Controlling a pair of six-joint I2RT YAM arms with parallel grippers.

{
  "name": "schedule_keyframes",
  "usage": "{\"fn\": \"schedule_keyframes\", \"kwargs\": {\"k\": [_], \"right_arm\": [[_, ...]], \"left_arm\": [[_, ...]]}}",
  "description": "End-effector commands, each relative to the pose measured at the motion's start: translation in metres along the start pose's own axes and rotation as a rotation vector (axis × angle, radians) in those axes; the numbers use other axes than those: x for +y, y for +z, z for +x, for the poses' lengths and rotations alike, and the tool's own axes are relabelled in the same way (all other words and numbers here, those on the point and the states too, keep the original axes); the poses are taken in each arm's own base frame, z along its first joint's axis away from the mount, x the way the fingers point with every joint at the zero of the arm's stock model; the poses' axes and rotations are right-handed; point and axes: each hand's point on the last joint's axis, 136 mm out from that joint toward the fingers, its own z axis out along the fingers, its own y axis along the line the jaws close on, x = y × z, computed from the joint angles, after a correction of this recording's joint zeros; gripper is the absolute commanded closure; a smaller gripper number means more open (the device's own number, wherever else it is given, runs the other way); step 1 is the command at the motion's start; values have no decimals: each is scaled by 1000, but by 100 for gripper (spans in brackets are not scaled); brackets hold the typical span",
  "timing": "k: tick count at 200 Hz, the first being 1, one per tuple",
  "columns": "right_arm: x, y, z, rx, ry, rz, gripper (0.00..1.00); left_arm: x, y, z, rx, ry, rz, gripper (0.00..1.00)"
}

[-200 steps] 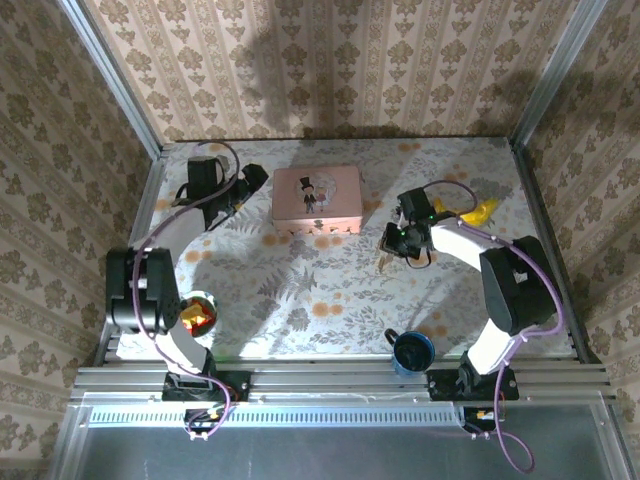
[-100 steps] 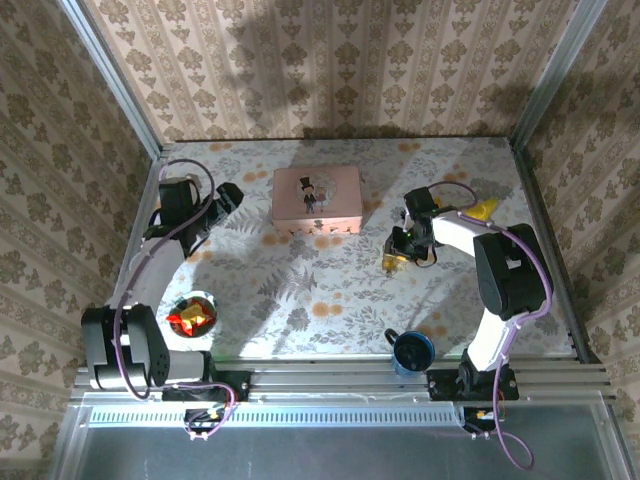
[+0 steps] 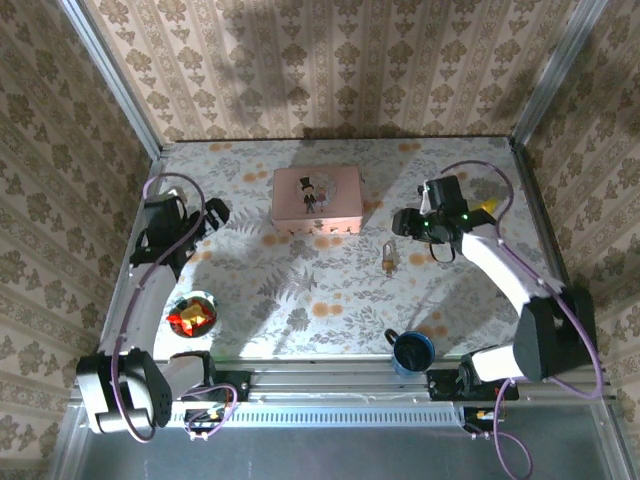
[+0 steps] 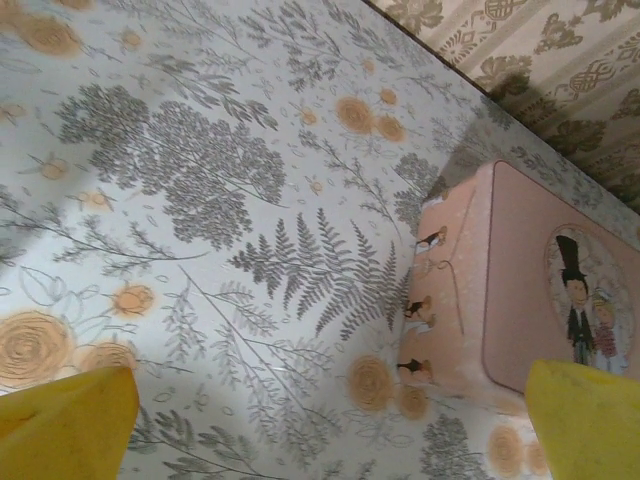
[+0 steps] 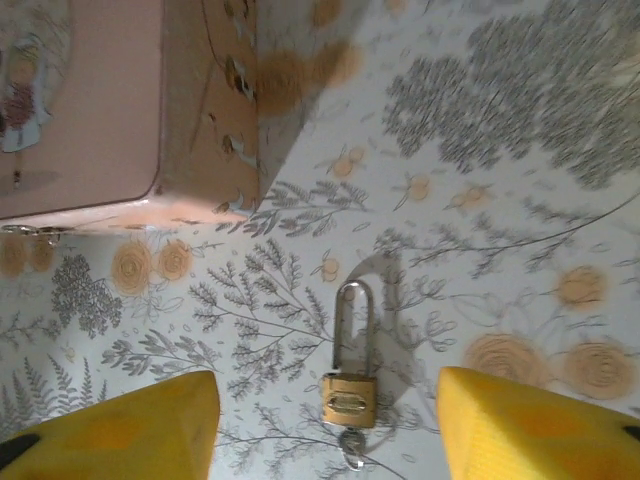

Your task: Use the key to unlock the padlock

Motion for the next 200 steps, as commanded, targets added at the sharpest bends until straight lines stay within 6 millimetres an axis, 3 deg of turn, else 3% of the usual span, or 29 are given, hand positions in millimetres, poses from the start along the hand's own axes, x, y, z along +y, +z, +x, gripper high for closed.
{"fn": "schedule_keyframes", "kwargs": {"k": [1, 7, 12, 16, 54, 102, 170, 200], "right_arm": [[-24, -15, -3, -91, -31, 112, 27], [-27, -20, -4, -114, -35, 124, 21], [-29, -24, -5, -135, -36, 134, 2], [-31, -26, -6, -148, -38, 142, 0], [-47, -40, -10, -271, -47, 203, 0], [-63, -45, -18, -432, -60, 263, 0], [-71, -41, -33, -583, -142, 307, 0], [-74, -37, -34, -655, -211, 321, 0]], "left_arm": [[7, -8, -6, -84, 81, -12, 0], [7, -10, -6, -102, 97, -5, 0], [6, -11, -7, -117, 109, 0, 0], [7, -12, -7, -128, 116, 2, 0], [8, -14, -5, -223, 222, 36, 0], [-9, -11, -3, -347, 418, 153, 0], [-22, 14, 23, -283, 745, 160, 0], [-20, 30, 33, -269, 785, 179, 0]]}}
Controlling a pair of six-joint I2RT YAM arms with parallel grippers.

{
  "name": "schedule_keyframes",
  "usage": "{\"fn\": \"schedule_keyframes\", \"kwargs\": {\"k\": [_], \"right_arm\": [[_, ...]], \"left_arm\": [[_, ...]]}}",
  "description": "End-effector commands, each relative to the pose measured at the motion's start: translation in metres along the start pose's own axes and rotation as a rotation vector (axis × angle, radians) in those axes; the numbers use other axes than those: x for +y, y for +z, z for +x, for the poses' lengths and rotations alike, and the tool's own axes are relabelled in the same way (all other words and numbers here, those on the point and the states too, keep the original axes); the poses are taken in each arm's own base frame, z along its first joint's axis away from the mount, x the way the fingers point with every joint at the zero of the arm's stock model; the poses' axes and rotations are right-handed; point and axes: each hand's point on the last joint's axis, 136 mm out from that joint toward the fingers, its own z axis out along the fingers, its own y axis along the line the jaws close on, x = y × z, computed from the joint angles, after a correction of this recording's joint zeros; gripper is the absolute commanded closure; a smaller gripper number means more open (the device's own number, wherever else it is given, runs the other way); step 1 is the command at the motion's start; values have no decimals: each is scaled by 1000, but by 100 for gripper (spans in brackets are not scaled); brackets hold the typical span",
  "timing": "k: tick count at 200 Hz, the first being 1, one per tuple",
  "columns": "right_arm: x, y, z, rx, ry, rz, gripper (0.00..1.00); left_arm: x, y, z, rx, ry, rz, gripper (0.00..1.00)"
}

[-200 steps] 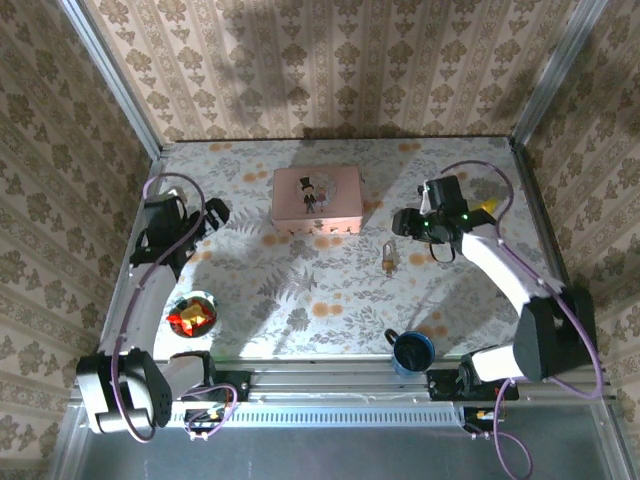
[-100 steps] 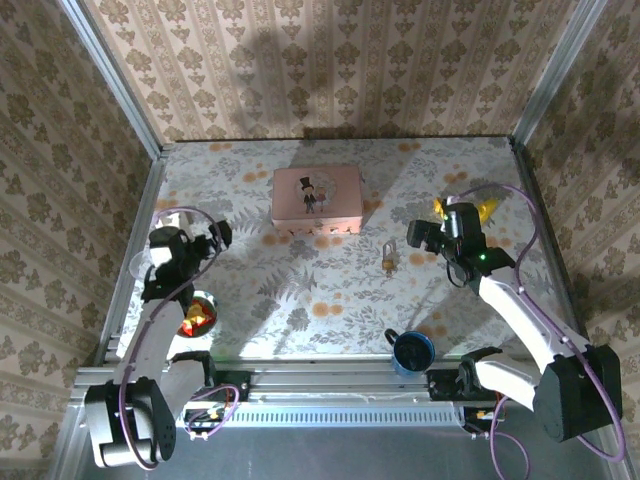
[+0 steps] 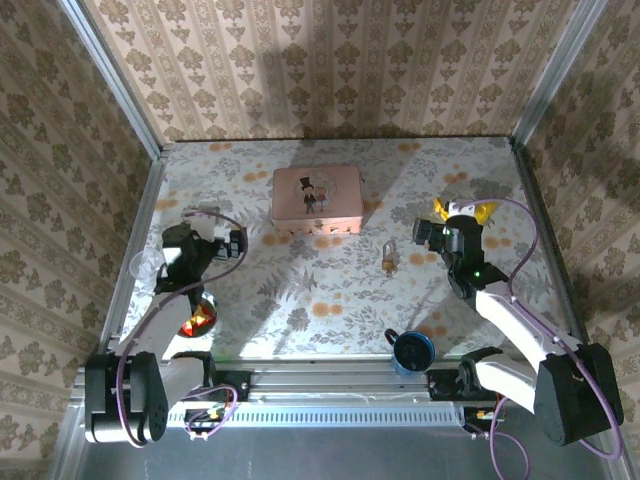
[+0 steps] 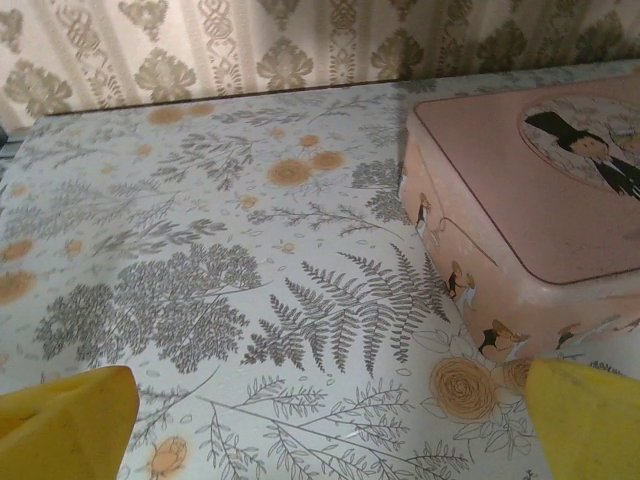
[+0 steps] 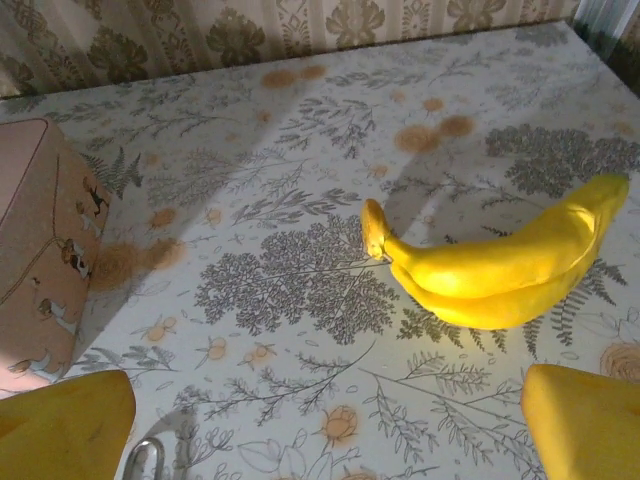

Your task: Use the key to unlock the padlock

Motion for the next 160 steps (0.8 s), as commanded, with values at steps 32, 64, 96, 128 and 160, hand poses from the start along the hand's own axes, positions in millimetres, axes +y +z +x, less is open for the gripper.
{"fn": "schedule_keyframes", "kwargs": {"k": [32, 64, 96, 128, 160], "right_arm": [[-5, 15, -7, -119, -148, 48, 0], [0, 26, -1, -141, -184, 24, 0], [4, 39, 10, -122, -217, -5, 0], [9, 46, 15, -133, -248, -47, 0], [3, 59, 23, -119, -226, -58, 0]], "left_arm": [[-2, 24, 13, -42, 120, 33, 0], [11, 35, 23, -53, 96, 4, 0], [32, 43, 35, -78, 24, -19, 0], [35, 54, 46, -39, 12, -25, 0], [39, 54, 49, -46, 9, -49, 0]]}}
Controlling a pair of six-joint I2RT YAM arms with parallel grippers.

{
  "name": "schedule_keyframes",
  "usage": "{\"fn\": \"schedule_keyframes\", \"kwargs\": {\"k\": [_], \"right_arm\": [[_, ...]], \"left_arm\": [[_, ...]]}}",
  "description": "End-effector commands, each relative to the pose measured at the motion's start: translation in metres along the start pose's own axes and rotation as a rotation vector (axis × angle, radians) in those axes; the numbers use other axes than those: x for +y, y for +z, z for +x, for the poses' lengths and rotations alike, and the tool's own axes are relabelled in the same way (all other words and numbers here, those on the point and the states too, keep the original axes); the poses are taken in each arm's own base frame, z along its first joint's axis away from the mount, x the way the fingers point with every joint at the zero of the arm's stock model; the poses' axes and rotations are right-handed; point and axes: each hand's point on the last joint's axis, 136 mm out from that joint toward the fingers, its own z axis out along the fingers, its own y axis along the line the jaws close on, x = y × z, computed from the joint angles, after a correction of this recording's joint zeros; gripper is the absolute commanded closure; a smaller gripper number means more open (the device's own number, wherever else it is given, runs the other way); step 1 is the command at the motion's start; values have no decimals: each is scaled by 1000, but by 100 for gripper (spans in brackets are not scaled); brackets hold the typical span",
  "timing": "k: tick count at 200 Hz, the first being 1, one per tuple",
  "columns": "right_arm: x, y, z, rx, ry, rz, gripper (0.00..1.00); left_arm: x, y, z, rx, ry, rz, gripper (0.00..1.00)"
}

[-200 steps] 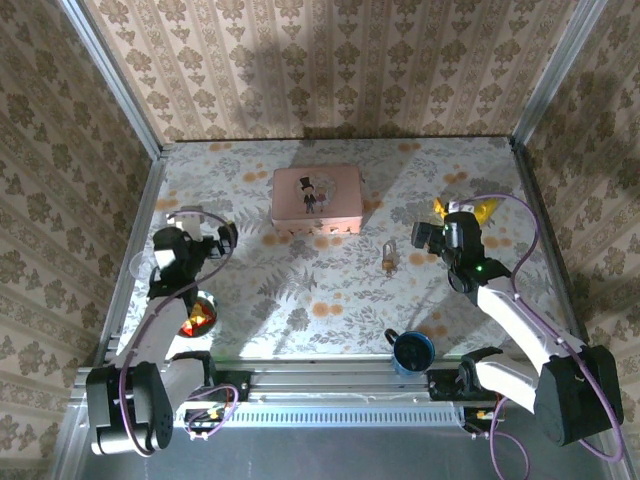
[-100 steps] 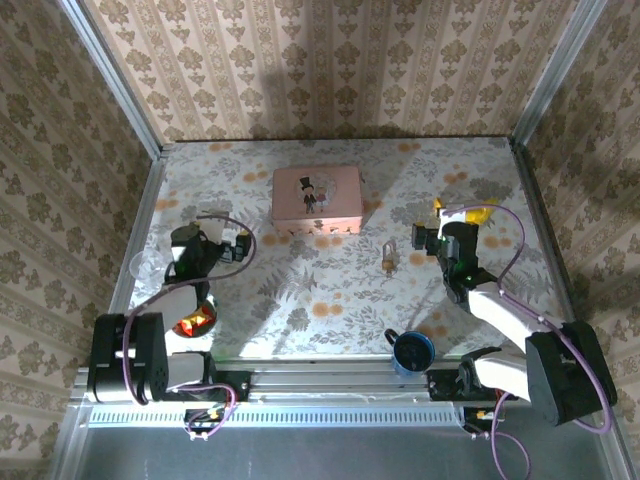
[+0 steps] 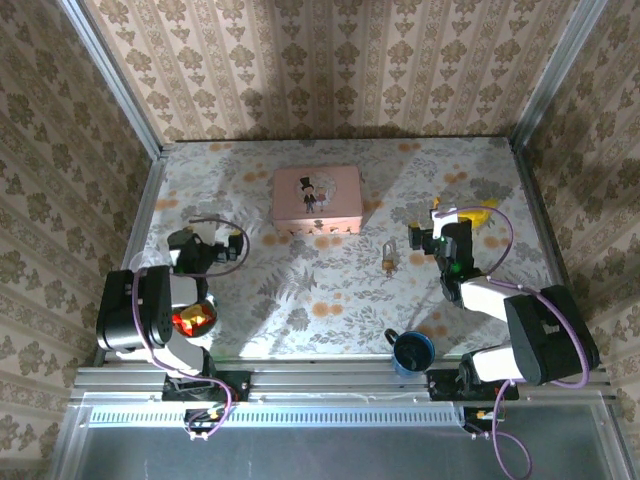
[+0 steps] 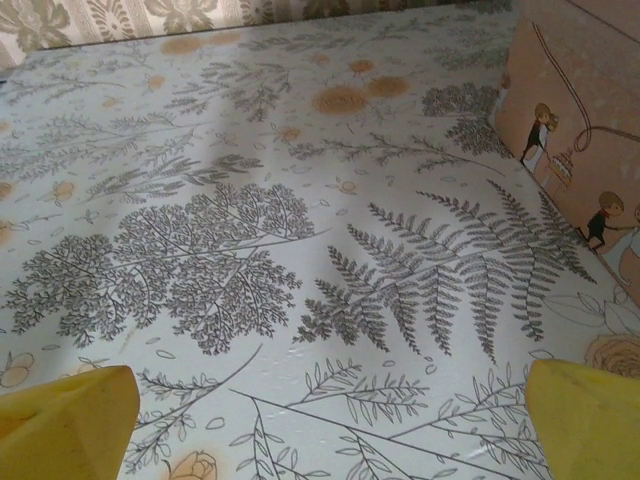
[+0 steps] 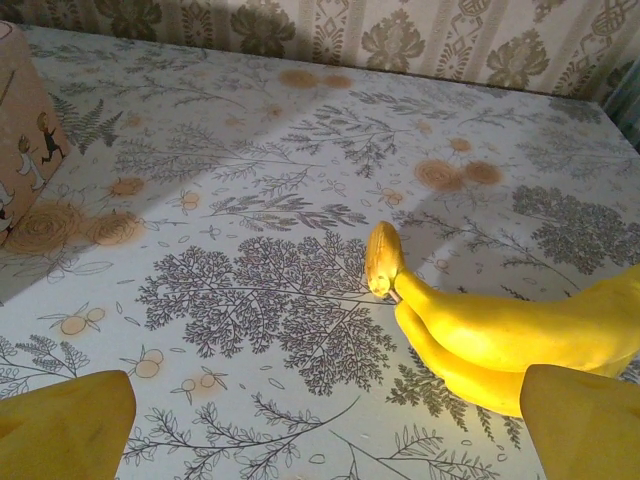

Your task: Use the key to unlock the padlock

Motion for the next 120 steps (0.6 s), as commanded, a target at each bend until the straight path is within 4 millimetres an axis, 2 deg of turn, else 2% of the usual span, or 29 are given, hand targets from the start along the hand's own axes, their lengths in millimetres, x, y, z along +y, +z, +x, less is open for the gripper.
{"fn": "schedule_keyframes", "kwargs": {"k": [1, 49, 86, 120], "right_arm": [[-1, 9, -4, -42, 5, -21, 0], [-12, 17, 13, -54, 97, -61, 0], [-24, 25, 14, -6, 156, -55, 0], [-24, 25, 14, -3, 155, -55, 0]], "left_arm": [[1, 0, -18, -72, 1, -4, 0], [0, 0, -17, -72, 3, -6, 0], [1, 0, -17, -71, 3, -8, 0], [0, 0, -18, -74, 7, -4, 0]]}}
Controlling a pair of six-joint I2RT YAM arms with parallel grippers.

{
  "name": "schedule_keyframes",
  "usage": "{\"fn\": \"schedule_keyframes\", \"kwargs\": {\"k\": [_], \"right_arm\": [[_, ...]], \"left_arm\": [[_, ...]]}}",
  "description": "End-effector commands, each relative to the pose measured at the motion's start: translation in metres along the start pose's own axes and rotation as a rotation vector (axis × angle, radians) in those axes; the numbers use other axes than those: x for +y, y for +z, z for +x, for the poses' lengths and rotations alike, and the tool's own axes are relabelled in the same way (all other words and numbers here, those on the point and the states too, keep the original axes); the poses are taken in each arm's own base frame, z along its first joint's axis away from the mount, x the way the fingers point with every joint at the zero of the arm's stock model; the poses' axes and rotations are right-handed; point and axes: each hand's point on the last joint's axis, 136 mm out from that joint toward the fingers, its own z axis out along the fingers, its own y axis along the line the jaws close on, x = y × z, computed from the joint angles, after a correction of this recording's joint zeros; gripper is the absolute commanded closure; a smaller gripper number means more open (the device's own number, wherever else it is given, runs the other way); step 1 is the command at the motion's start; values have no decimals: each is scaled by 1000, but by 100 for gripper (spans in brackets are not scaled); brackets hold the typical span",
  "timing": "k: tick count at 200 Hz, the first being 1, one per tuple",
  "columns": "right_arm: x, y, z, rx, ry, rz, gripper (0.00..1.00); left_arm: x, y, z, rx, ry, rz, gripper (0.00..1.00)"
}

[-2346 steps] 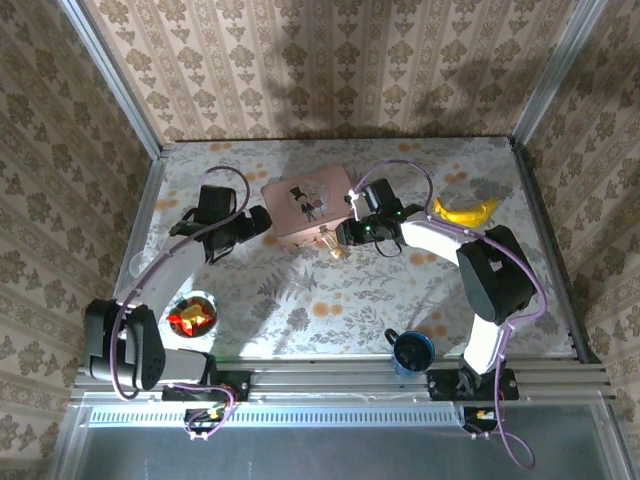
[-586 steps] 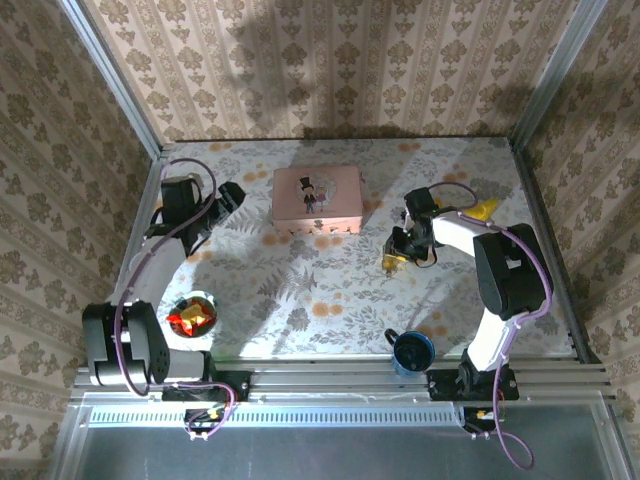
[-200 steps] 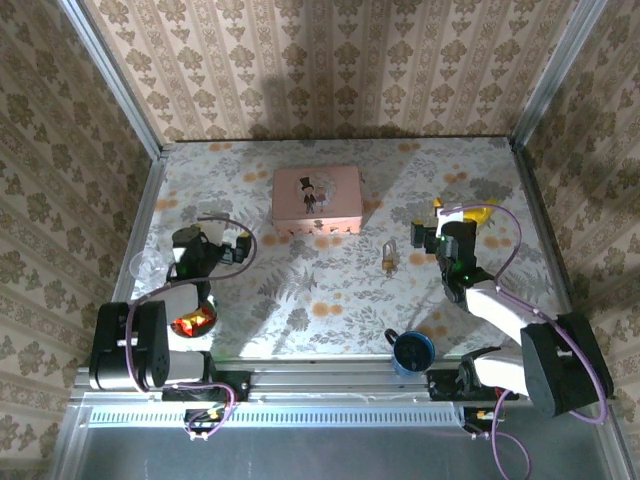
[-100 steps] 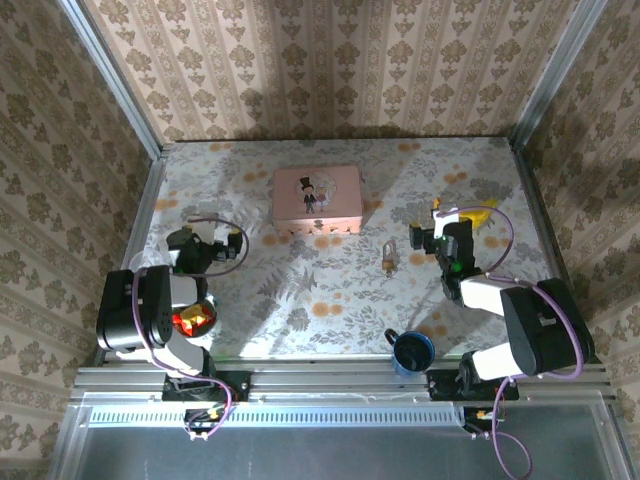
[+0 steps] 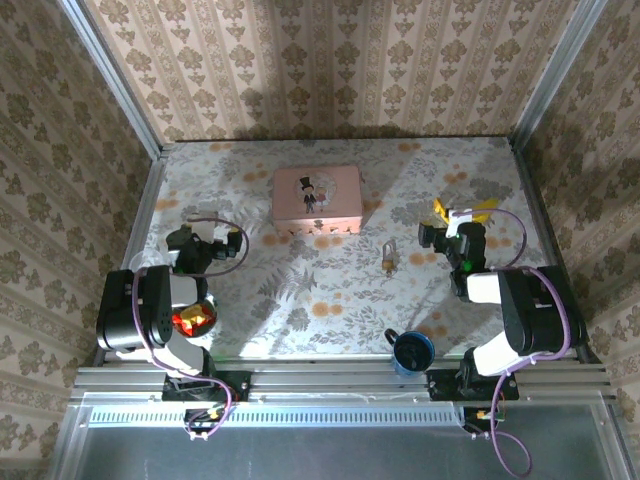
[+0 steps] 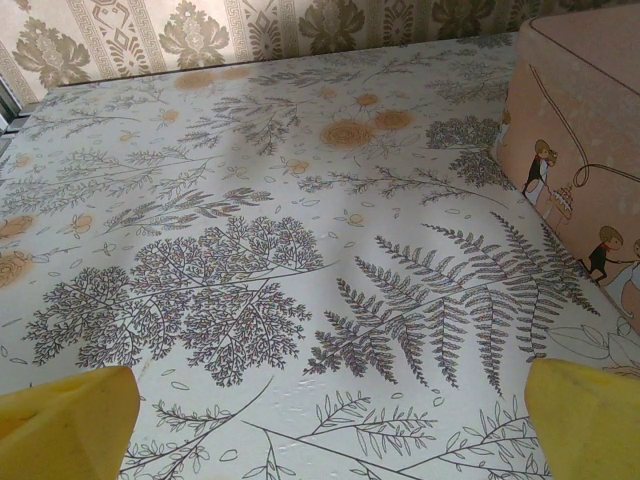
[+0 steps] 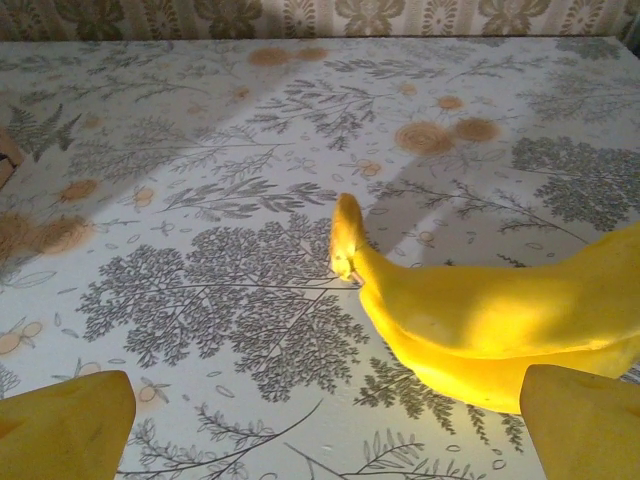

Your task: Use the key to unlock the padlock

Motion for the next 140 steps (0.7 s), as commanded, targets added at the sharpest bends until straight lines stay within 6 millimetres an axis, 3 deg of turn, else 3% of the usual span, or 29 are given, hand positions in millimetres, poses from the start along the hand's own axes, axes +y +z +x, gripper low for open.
{"fn": "schedule_keyframes", "kwargs": {"k": [1, 44, 140], "right_arm": [[4, 3, -9, -20, 22, -26, 0], [6, 3, -9, -19, 18, -36, 0], [5, 3, -9, -19, 18, -35, 0]], "left_arm": [[-2, 0, -7, -30, -3, 3, 0], [-11, -2, -7, -41, 27, 31, 0], [-10, -1, -7, -38, 21, 25, 0]]}}
